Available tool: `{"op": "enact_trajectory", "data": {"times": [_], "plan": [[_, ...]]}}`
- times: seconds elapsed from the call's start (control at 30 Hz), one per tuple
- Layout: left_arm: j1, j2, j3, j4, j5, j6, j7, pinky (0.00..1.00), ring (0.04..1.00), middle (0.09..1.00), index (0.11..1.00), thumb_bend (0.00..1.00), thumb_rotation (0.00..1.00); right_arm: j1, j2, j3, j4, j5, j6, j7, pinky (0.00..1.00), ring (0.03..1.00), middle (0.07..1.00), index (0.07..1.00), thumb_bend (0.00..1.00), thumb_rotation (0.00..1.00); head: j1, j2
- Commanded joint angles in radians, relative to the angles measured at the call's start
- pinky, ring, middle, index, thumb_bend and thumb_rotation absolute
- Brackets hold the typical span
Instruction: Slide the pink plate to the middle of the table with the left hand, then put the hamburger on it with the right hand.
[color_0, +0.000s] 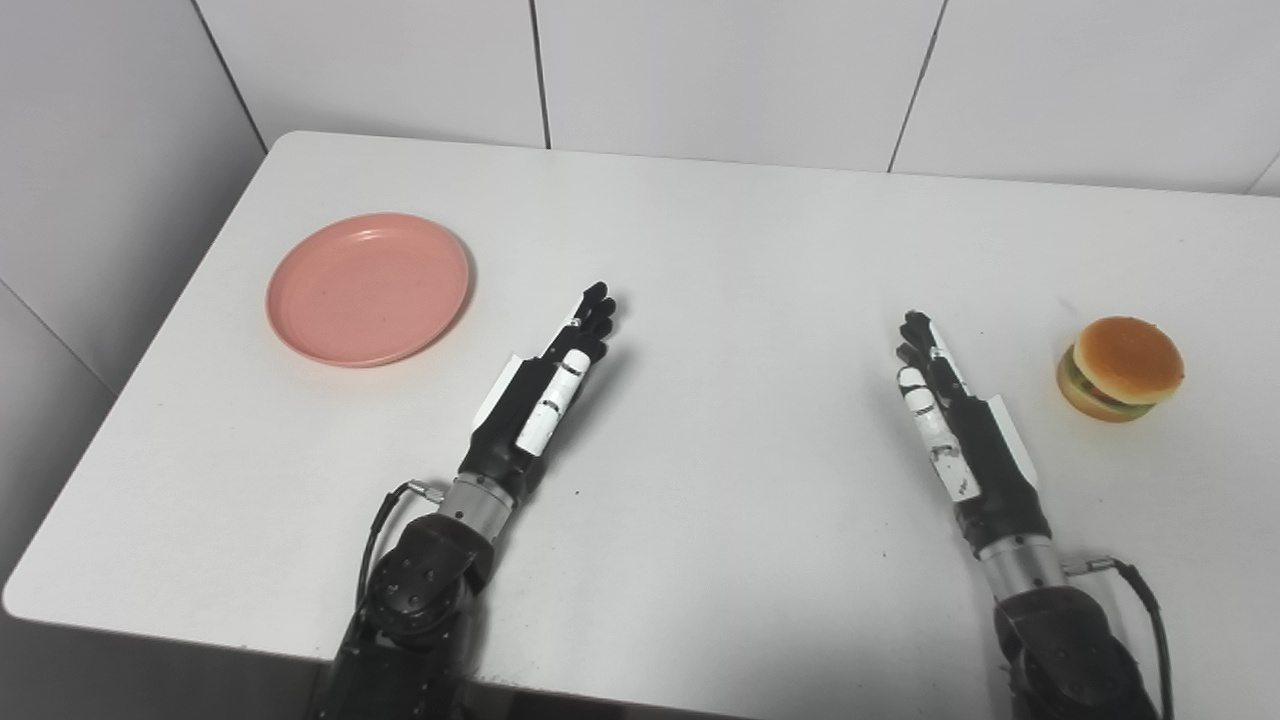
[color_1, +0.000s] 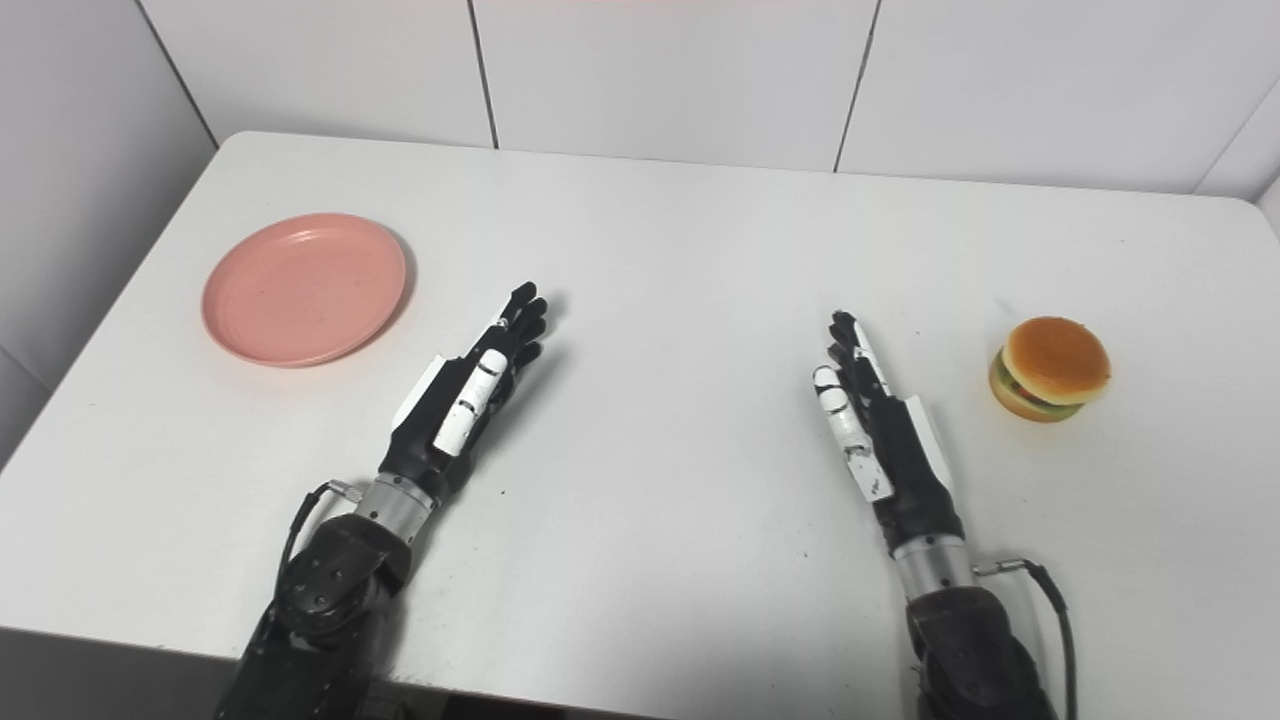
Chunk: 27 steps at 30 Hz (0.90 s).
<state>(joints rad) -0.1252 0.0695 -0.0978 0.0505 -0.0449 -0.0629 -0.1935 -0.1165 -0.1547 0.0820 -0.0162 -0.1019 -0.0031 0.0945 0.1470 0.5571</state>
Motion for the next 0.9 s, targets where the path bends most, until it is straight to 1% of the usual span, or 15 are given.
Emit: {"op": "enact_trajectory", "data": {"times": [0.0, 0.07, 0.1, 0.13, 0.17, 0.2, 0.23, 0.27, 0.3, 0.4, 0.43, 0.53, 0.67, 0.77, 0.87], "plan": [[0.044, -0.035, -0.028, 0.110, 0.012, -0.012, 0.008, 1.00, 0.996, 1.000, 1.000, 0.43, 1.00, -0.002, -0.018, -0.007, 0.042, 0.016, -0.046, 0.017, 0.97, 0.971, 0.981, 0.983, 0.14, 1.00, 0.030, -0.025], [0.037, -0.047, -0.032, 0.138, 0.024, -0.030, 0.011, 0.99, 0.991, 1.000, 1.000, 0.43, 1.00, -0.003, -0.030, -0.010, 0.074, 0.026, -0.095, 0.024, 0.98, 0.976, 0.978, 0.979, 0.15, 1.00, 0.062, -0.047], [0.032, -0.054, -0.034, 0.155, 0.032, -0.039, 0.015, 0.98, 0.989, 1.000, 1.000, 0.42, 1.00, -0.006, -0.037, -0.013, 0.094, 0.030, -0.124, 0.029, 0.99, 0.979, 0.978, 0.978, 0.15, 1.00, 0.097, -0.067], [0.028, -0.059, -0.035, 0.165, 0.038, -0.044, 0.018, 0.98, 0.987, 1.000, 1.000, 0.42, 1.00, -0.009, -0.042, -0.014, 0.107, 0.032, -0.141, 0.033, 0.99, 0.980, 0.978, 0.977, 0.15, 1.00, 0.097, -0.067], [0.025, -0.066, -0.039, 0.173, 0.049, -0.047, 0.025, 0.98, 0.987, 1.000, 1.000, 0.42, 1.00, -0.010, -0.046, -0.018, 0.114, 0.043, -0.147, 0.040, 0.99, 0.980, 0.978, 0.976, 0.15, 1.00, 0.132, -0.082], [0.023, -0.070, -0.041, 0.177, 0.056, -0.048, 0.029, 0.97, 0.985, 1.000, 1.000, 0.42, 1.00, -0.011, -0.049, -0.021, 0.117, 0.051, -0.149, 0.045, 0.99, 0.988, 0.986, 0.980, 0.14, 1.00, 0.132, -0.082], [0.021, -0.075, -0.045, 0.185, 0.066, -0.051, 0.033, 0.97, 0.984, 1.000, 1.000, 0.43, 1.00, -0.012, -0.053, -0.022, 0.119, 0.053, -0.151, 0.049, 1.00, 0.994, 0.992, 0.983, 0.13, 1.00, 0.160, -0.096], [0.019, -0.079, -0.047, 0.191, 0.073, -0.054, 0.036, 0.97, 0.984, 1.000, 1.000, 0.43, 1.00, -0.013, -0.056, -0.024, 0.121, 0.054, -0.153, 0.051, 1.00, 0.997, 0.996, 0.985, 0.11, 1.00, 0.164, -0.098], [0.016, -0.084, -0.050, 0.199, 0.079, -0.058, 0.038, 0.97, 0.985, 1.000, 1.000, 0.44, 1.00, -0.013, -0.058, -0.026, 0.122, 0.057, -0.154, 0.054, 1.00, 0.999, 0.998, 0.985, 0.11, 1.00, 0.181, -0.110], [0.011, -0.095, -0.053, 0.212, 0.094, -0.055, 0.046, 0.97, 0.986, 1.000, 1.000, 0.45, 1.00, -0.012, -0.058, -0.029, 0.114, 0.073, -0.141, 0.061, 1.00, 1.000, 1.000, 0.993, 0.03, 1.00, 0.195, -0.121], [0.009, -0.098, -0.052, 0.216, 0.097, -0.056, 0.048, 0.97, 0.987, 1.000, 1.000, 0.45, 1.00, -0.010, -0.057, -0.031, 0.107, 0.077, -0.128, 0.063, 1.00, 1.000, 1.000, 0.997, 0.01, 1.00, 0.198, -0.122], [0.005, -0.104, -0.049, 0.225, 0.104, -0.058, 0.049, 0.97, 0.988, 1.000, 1.000, 0.45, 1.00, -0.007, -0.052, -0.035, 0.092, 0.081, -0.103, 0.063, 1.00, 1.000, 1.000, 0.998, 0.00, 1.00, 0.206, -0.121], [0.003, -0.103, -0.051, 0.228, 0.106, -0.061, 0.045, 0.99, 0.997, 1.000, 1.000, 0.44, 1.00, -0.003, -0.049, -0.034, 0.073, 0.079, -0.105, 0.062, 1.00, 1.000, 1.000, 0.993, 0.00, 1.00, 0.208, -0.112], [0.008, -0.102, -0.051, 0.215, 0.107, -0.053, 0.045, 0.99, 0.998, 1.000, 1.000, 0.44, 1.00, 0.004, -0.046, -0.034, 0.043, 0.080, -0.067, 0.061, 1.00, 1.000, 1.000, 0.999, 0.00, 1.00, 0.211, -0.106], [0.010, -0.100, -0.048, 0.203, 0.100, -0.043, 0.040, 0.98, 0.996, 1.000, 1.000, 0.44, 1.00, 0.009, -0.045, -0.032, 0.022, 0.074, -0.053, 0.060, 1.00, 1.000, 1.000, 1.000, 0.00, 1.00, 0.215, -0.100]]}}
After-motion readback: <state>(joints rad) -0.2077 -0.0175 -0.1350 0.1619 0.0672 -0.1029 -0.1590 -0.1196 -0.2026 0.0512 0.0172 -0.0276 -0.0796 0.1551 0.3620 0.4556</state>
